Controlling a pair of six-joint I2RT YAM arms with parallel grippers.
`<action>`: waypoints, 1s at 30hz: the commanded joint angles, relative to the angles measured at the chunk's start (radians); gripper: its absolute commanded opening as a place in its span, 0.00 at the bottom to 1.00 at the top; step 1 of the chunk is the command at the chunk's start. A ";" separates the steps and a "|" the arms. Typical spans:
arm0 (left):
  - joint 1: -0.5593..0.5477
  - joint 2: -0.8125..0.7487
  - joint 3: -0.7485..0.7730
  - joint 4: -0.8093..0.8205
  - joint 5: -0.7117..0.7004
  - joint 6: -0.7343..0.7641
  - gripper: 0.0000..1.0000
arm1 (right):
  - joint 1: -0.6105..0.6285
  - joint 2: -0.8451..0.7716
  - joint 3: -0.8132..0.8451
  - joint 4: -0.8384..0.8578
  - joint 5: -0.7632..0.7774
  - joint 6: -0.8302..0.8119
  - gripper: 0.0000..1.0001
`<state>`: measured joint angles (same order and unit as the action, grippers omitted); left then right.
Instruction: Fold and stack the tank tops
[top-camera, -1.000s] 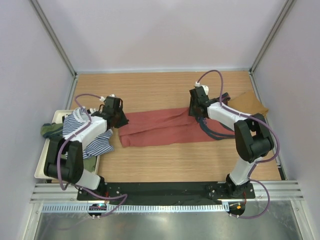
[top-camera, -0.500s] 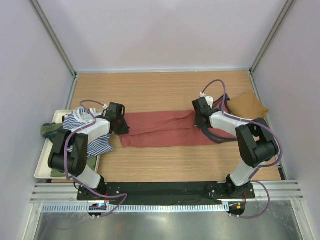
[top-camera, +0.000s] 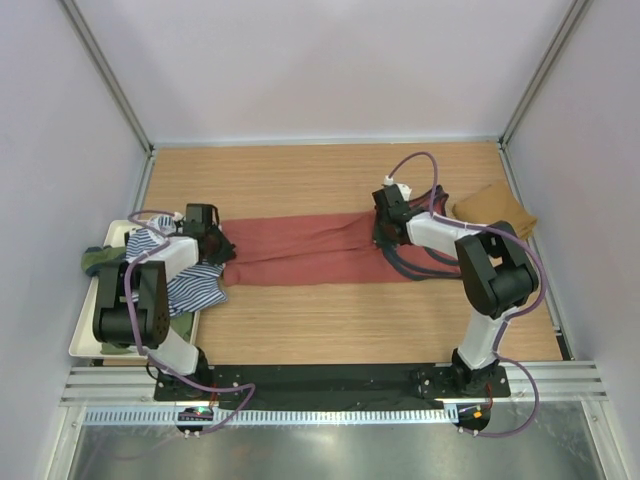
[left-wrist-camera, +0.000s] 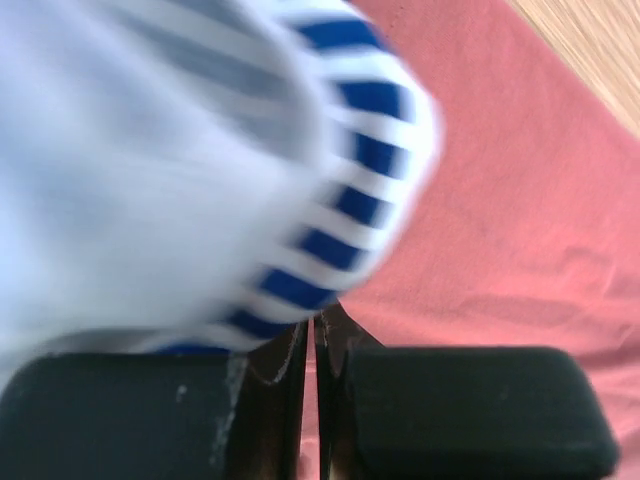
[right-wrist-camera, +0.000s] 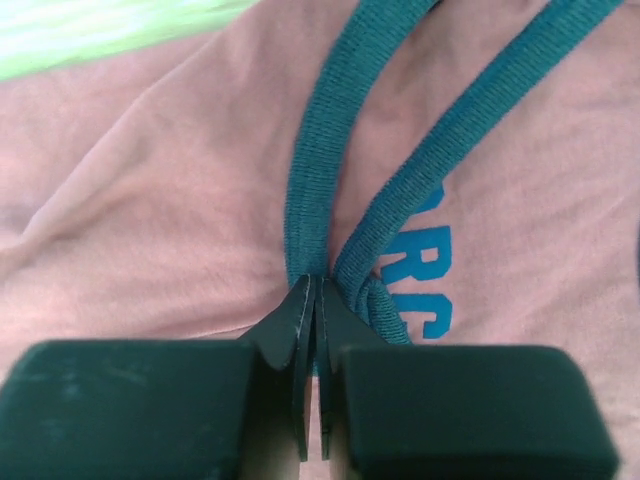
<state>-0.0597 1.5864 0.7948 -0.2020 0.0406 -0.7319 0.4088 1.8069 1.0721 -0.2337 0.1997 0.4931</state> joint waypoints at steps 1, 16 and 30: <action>0.040 -0.034 -0.040 -0.019 -0.102 -0.014 0.06 | 0.039 0.011 0.006 -0.016 -0.029 -0.010 0.11; 0.101 -0.117 -0.124 0.070 -0.078 -0.020 0.06 | -0.222 0.015 0.250 -0.145 0.078 0.065 0.64; 0.072 -0.144 -0.132 0.076 -0.091 -0.009 0.06 | -0.309 0.278 0.548 -0.193 0.116 0.147 0.64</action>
<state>0.0185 1.4700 0.6708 -0.1387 -0.0261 -0.7586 0.1101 2.0735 1.5612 -0.4187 0.2802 0.6071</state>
